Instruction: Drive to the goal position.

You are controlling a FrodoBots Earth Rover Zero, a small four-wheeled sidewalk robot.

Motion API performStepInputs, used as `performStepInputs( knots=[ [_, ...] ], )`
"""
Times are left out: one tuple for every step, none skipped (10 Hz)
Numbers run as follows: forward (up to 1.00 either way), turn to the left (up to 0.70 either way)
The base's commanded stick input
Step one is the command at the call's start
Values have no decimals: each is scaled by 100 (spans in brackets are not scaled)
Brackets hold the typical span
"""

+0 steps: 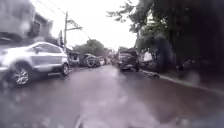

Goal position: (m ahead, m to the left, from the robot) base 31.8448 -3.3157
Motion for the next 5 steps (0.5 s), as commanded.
performStepInputs(
  knots=[
    [100,0],
    [100,0],
    [100,0],
    [100,0],
    [100,0]
  ],
)
